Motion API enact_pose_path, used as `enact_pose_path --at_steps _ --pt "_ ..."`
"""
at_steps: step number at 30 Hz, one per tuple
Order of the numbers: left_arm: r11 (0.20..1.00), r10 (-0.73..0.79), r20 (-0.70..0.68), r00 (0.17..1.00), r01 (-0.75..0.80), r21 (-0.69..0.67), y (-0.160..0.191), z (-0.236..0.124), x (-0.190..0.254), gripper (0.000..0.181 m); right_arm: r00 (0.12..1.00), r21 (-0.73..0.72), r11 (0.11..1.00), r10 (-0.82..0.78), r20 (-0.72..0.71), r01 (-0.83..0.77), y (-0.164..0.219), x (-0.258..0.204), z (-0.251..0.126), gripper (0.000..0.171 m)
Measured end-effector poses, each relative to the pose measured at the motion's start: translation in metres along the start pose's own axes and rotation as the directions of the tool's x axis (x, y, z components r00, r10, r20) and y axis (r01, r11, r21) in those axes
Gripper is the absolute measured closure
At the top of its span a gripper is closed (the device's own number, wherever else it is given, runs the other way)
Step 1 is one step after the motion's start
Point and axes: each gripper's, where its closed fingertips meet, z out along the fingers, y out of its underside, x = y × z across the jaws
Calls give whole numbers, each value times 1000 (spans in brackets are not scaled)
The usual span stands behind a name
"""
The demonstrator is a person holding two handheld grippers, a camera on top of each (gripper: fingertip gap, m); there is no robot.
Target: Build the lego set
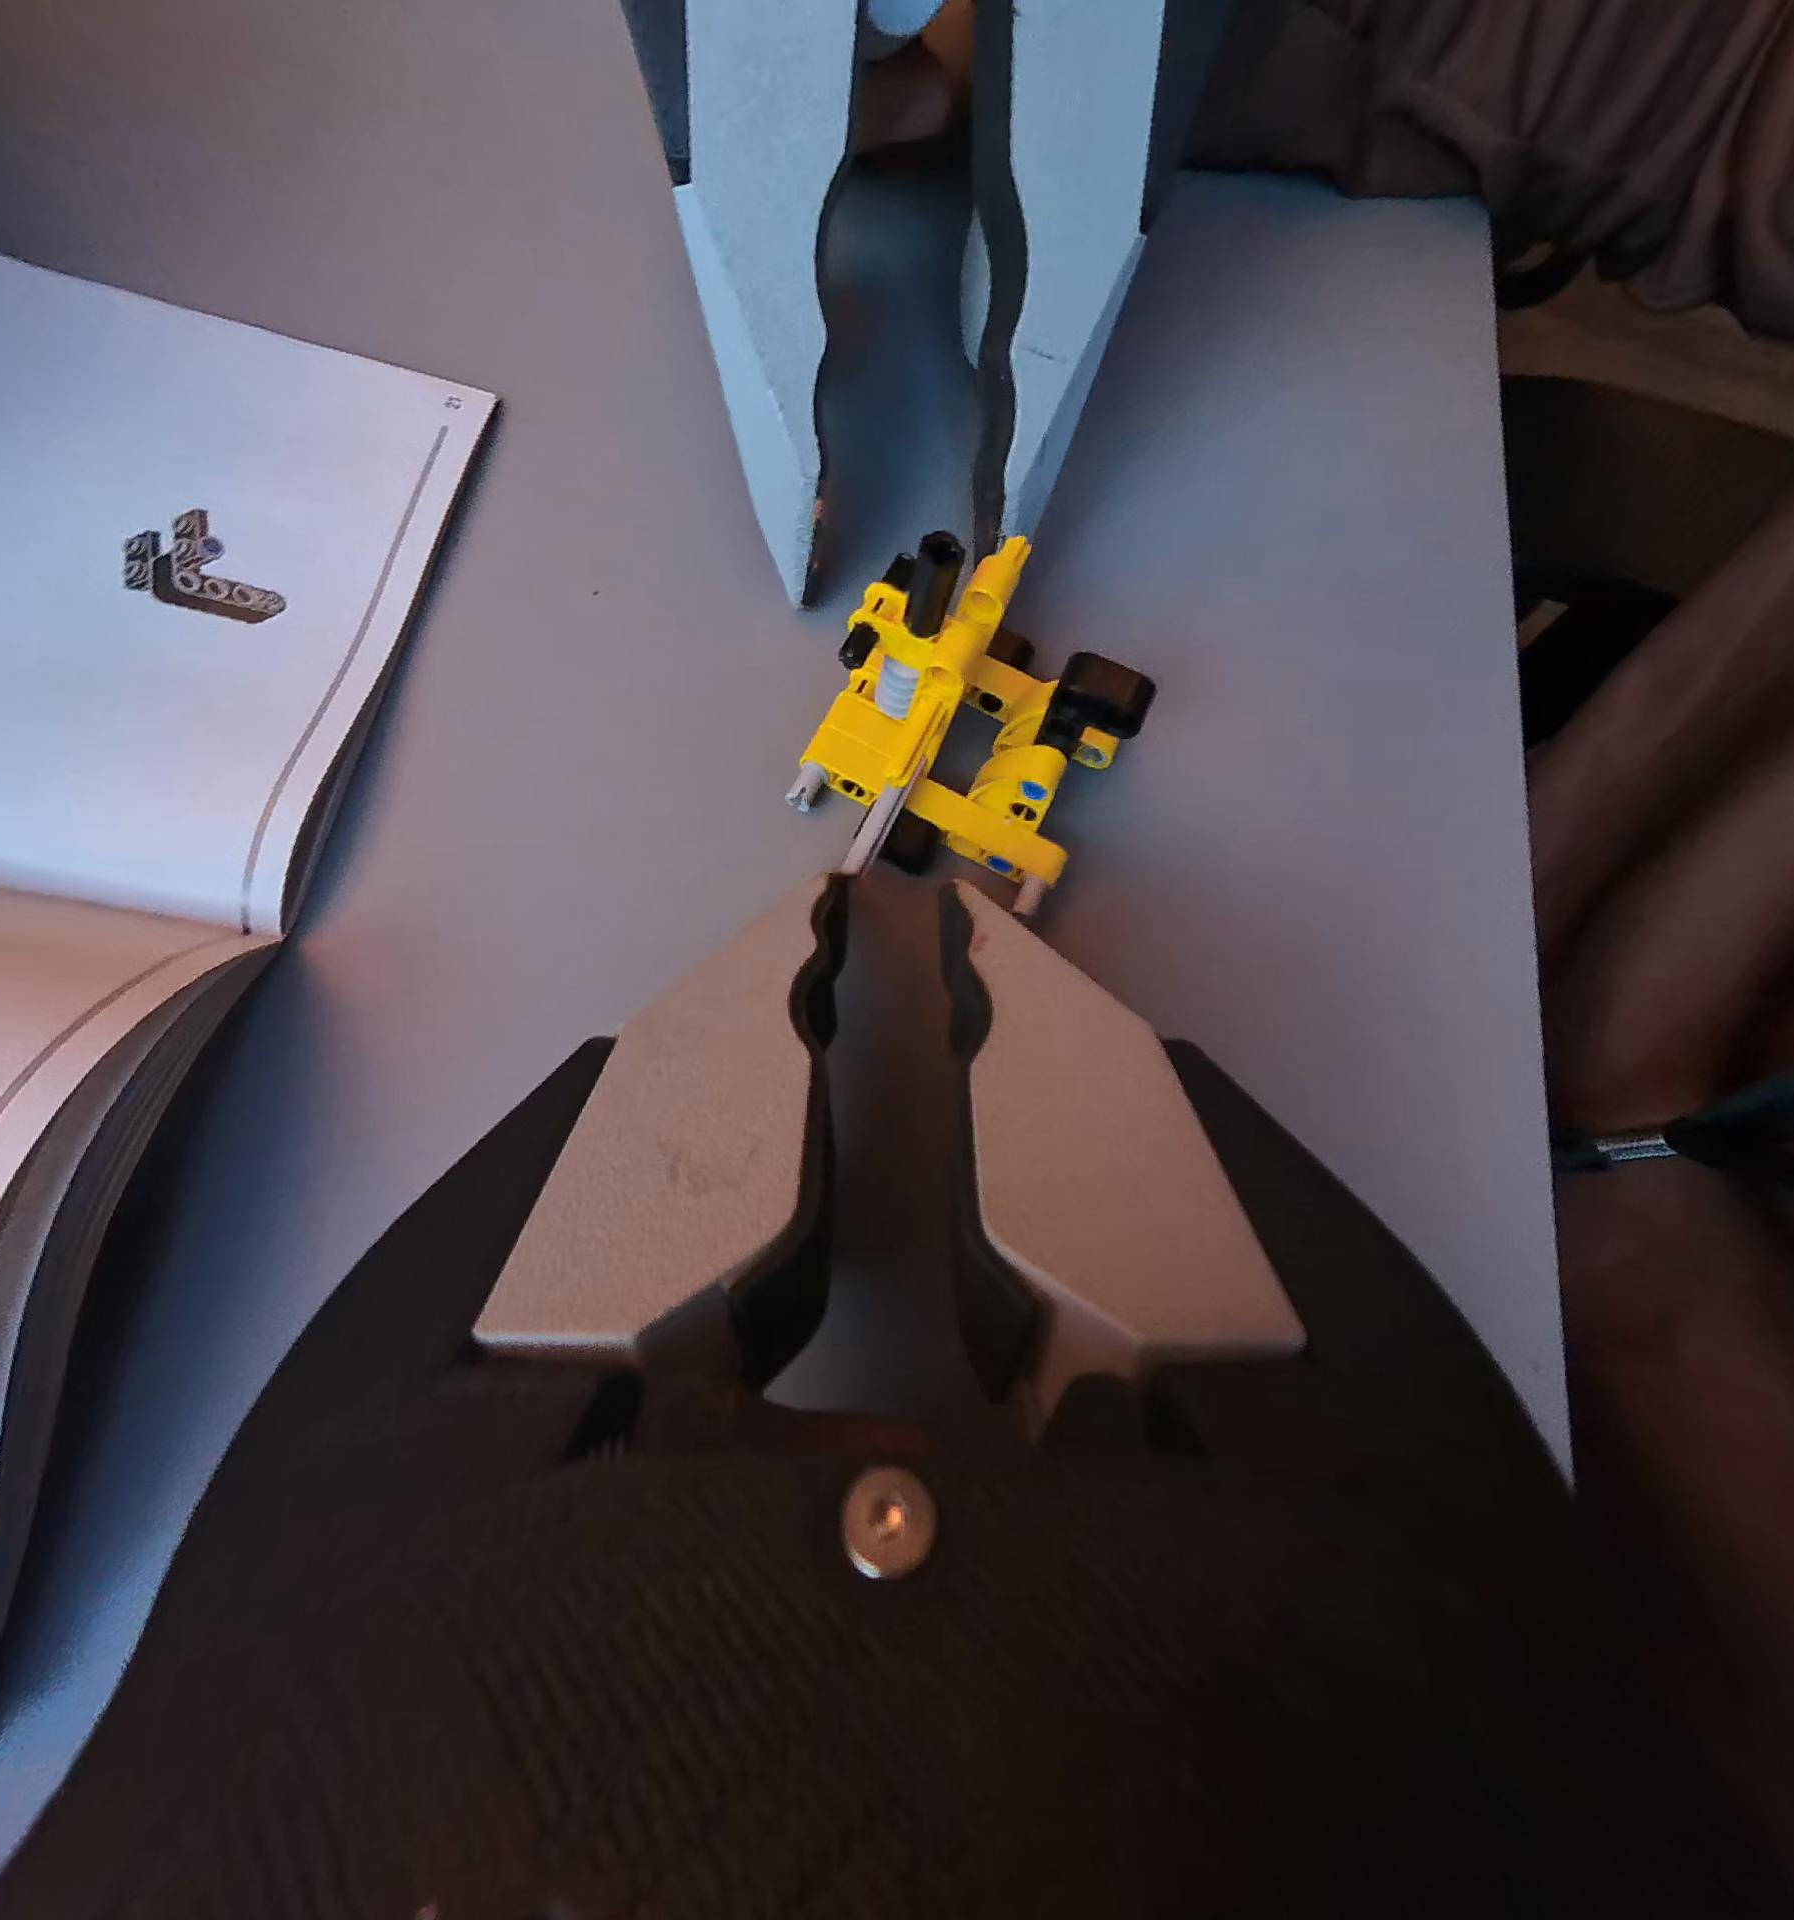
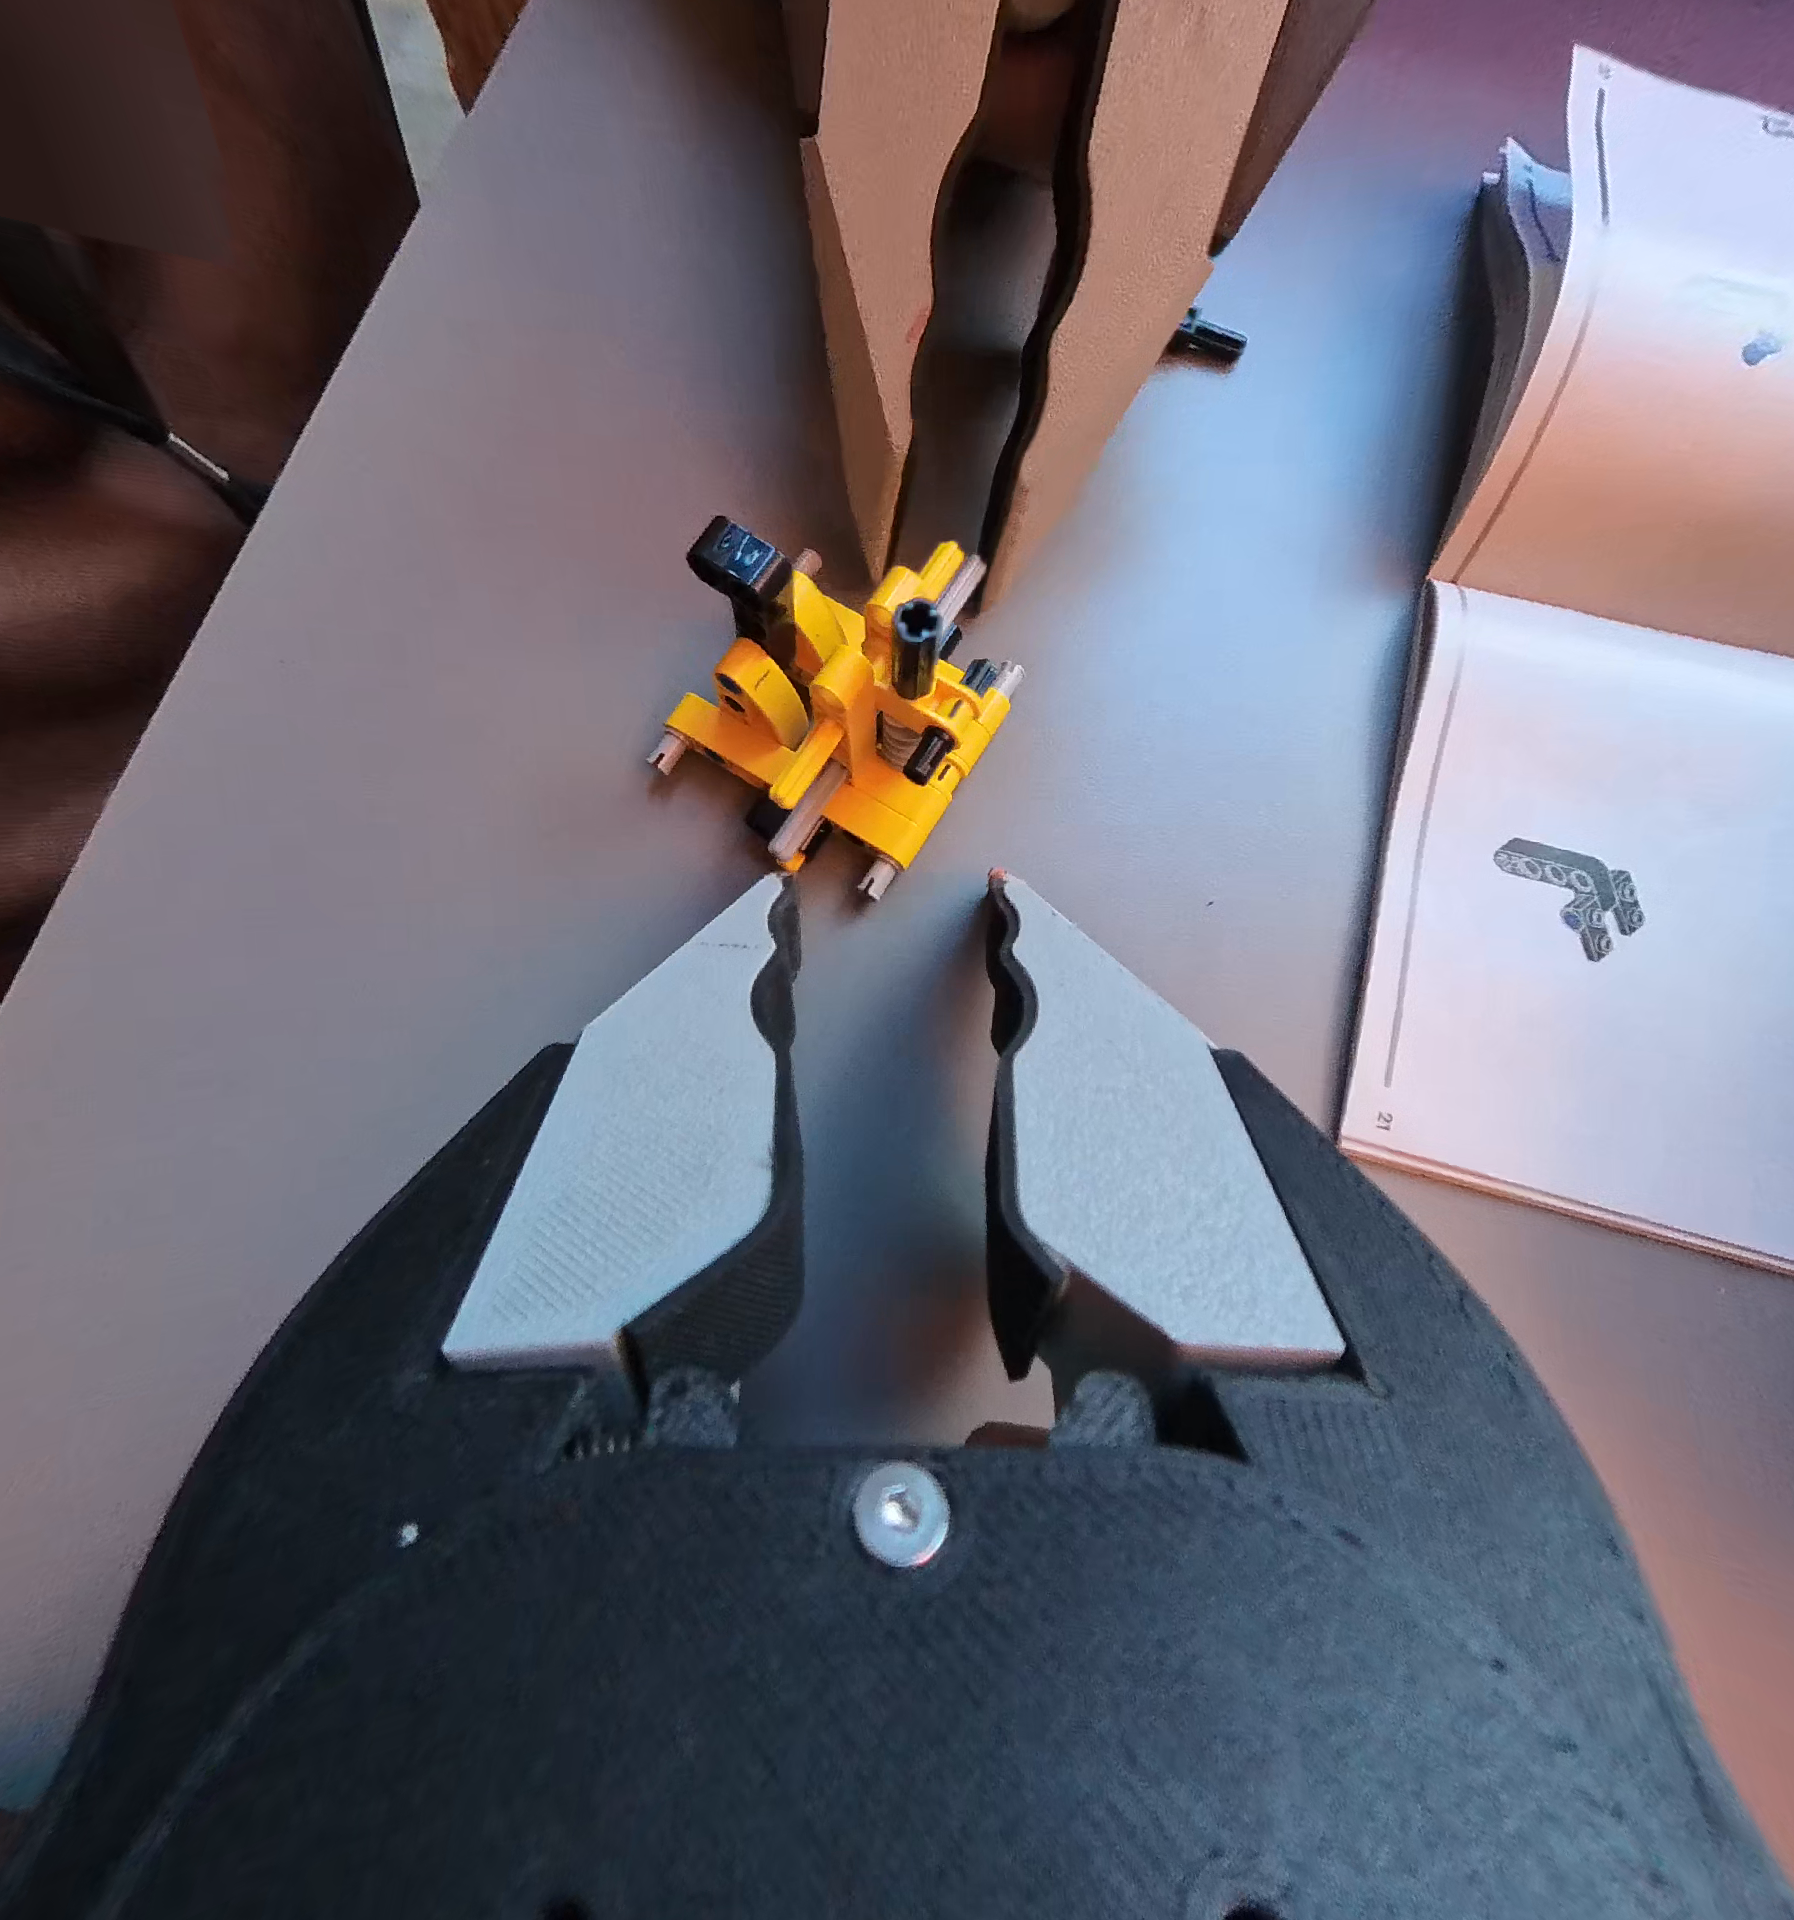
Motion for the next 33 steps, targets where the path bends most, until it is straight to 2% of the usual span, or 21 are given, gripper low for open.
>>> enact_pose_path --at_steps 1,17,33 --pt "1000 2 -2 1000 -3 -1 0 1 1 168 1000 -1 1000 0 3 0 0 -1 0 139" --pt "1000 -26 -53 998 25 -7 3 -3 4 173 1000 12 1000 0 27 -1 -1 -4 0 142" --pt "1000 -19 -42 999 19 -4 0 1 4 172 999 19 1000 5 46 -6 -1 -4 0 143"
